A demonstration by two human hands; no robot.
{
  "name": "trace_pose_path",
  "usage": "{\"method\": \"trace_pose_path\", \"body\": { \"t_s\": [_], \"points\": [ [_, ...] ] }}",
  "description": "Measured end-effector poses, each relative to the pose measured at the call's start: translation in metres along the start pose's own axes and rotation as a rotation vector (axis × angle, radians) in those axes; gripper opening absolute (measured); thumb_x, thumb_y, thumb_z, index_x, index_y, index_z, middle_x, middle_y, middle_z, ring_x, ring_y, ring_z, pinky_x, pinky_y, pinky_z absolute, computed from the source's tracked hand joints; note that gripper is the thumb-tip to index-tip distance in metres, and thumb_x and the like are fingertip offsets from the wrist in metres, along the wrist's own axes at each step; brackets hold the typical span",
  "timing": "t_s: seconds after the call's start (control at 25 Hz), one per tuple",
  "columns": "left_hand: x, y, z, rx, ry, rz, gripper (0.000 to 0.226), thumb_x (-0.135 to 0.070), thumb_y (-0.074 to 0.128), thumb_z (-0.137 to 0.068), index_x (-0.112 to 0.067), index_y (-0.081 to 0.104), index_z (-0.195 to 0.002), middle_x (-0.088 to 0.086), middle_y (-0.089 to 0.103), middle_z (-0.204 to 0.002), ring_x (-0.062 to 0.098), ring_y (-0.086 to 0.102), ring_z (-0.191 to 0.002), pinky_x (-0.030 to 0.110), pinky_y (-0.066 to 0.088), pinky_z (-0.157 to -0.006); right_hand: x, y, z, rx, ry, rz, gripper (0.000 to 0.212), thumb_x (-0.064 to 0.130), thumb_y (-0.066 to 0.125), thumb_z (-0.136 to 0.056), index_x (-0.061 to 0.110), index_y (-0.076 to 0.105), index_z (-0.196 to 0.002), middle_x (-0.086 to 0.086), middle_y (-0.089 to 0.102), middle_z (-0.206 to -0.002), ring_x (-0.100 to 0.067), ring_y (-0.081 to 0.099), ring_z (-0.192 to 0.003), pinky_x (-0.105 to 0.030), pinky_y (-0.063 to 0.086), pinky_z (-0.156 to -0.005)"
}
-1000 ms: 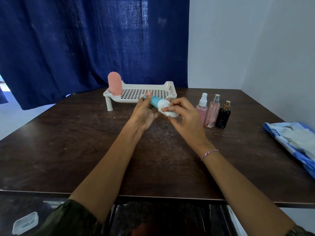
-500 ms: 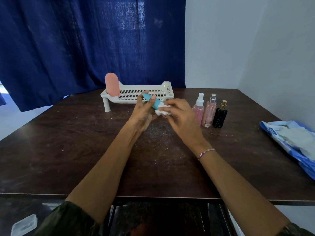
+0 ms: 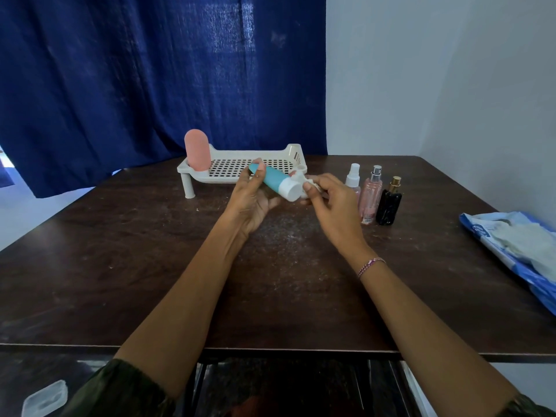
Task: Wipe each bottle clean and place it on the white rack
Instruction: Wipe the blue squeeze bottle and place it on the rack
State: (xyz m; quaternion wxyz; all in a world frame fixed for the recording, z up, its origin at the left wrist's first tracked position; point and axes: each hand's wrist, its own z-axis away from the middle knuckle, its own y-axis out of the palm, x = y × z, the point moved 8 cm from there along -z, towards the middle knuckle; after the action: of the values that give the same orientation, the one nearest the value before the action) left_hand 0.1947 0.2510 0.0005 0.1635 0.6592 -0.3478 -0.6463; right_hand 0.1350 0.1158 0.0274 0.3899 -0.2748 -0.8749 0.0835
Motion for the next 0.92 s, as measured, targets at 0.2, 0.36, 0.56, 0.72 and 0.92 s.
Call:
{"method": "trace_pose_path", "body": {
  "t_s": [0.2,0.36,0.56,0.72,0.92],
  "points": [
    [-0.002,-0.007,-0.005,-0.05,0.055,0.031,0.057,-0.016,0.051,-0.093,-0.016,0.021,-0.141,0.017,0.047,-0.129,0.035,0.053,-0.121,0.048,0.054,-0.082,-0.025,0.014,0.007,0.026,0.371,-0.427,0.027,0.014,0.053,-0.093,0.006,0.052,-0.118,-0.009,0.063,-0.115,-0.009,0.068,-0.086,-0.027,0.056,-0.079],
    [-0.008,-0.004,-0.002,-0.041,0.16,-0.05,0.044,-0.009,0.051,-0.093,-0.021,0.026,-0.127,0.019,0.04,-0.136,0.036,0.051,-0.122,0.046,0.055,-0.082,-0.023,0.025,0.016,0.028,0.483,-0.694,0.02,0.006,0.05,-0.093,0.007,0.042,-0.111,-0.009,0.066,-0.1,-0.013,0.07,-0.078,-0.028,0.057,-0.076],
    [-0.014,-0.003,0.001,-0.059,0.242,-0.147,0.041,-0.005,0.052,-0.092,-0.025,0.028,-0.119,0.01,0.047,-0.122,0.025,0.057,-0.112,0.046,0.055,-0.085,-0.011,0.022,0.012,0.046,0.387,-0.687,0.017,0.008,0.054,-0.091,0.011,0.046,-0.106,-0.015,0.061,-0.116,-0.015,0.07,-0.084,-0.021,0.056,-0.068],
    [-0.013,-0.006,0.001,-0.071,0.232,-0.11,0.042,-0.008,0.053,-0.092,-0.024,0.027,-0.121,0.014,0.043,-0.132,0.029,0.052,-0.121,0.044,0.057,-0.08,-0.018,-0.003,0.006,-0.181,0.315,-0.586,0.016,0.008,0.061,-0.087,0.006,0.056,-0.101,-0.012,0.064,-0.107,-0.012,0.067,-0.088,-0.023,0.057,-0.071],
    [-0.007,-0.006,0.0,-0.086,0.183,-0.077,0.042,-0.009,0.051,-0.093,-0.022,0.027,-0.124,0.018,0.04,-0.137,0.029,0.052,-0.118,0.037,0.059,-0.07,-0.008,-0.002,0.005,-0.134,0.143,-0.272,0.017,0.014,0.068,-0.083,0.015,0.066,-0.1,-0.002,0.059,-0.106,-0.009,0.058,-0.099,-0.015,0.051,-0.078]
  ]
}}
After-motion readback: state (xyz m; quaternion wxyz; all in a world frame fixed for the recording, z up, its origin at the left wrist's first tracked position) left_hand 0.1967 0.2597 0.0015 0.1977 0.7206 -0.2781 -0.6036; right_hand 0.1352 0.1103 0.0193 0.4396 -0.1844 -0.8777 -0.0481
